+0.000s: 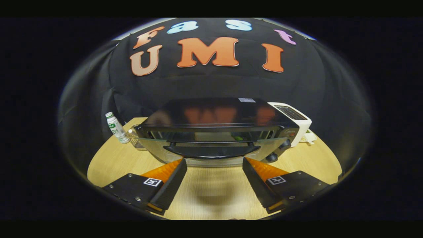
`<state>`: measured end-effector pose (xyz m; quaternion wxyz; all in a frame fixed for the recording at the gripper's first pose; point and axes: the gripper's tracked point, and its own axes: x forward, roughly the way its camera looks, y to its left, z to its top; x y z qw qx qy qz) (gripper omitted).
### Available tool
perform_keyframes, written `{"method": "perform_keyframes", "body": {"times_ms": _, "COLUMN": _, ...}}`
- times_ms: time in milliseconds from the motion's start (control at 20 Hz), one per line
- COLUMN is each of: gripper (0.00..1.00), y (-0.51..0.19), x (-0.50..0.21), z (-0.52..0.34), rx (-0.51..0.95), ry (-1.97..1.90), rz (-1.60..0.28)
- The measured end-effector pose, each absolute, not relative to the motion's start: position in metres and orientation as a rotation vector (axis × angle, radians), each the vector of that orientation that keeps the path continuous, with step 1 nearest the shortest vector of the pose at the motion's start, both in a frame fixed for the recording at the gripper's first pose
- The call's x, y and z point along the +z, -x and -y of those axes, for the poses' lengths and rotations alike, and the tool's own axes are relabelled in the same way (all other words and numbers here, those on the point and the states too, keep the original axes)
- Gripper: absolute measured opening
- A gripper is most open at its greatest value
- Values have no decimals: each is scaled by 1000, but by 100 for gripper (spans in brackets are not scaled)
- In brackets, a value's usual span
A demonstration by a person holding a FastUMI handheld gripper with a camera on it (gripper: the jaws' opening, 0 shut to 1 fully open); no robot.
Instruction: Open the toaster oven, put the food inside, and close the toaster oven door.
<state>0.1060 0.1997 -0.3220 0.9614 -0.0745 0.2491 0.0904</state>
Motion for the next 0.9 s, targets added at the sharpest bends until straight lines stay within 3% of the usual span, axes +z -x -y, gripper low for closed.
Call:
{"method": "perform_keyframes", "body": {"times_ms": 500, "gripper": 100, "y": -111, "x": -294, "z": -186, "rx": 133, "ry": 129, "rz": -432}}
{"method": "perform_keyframes", "body": {"times_ms": 900, "gripper": 100, "y": -115, "x": -151, "z": -190, "rx": 121, "ry": 69, "rz": -188}}
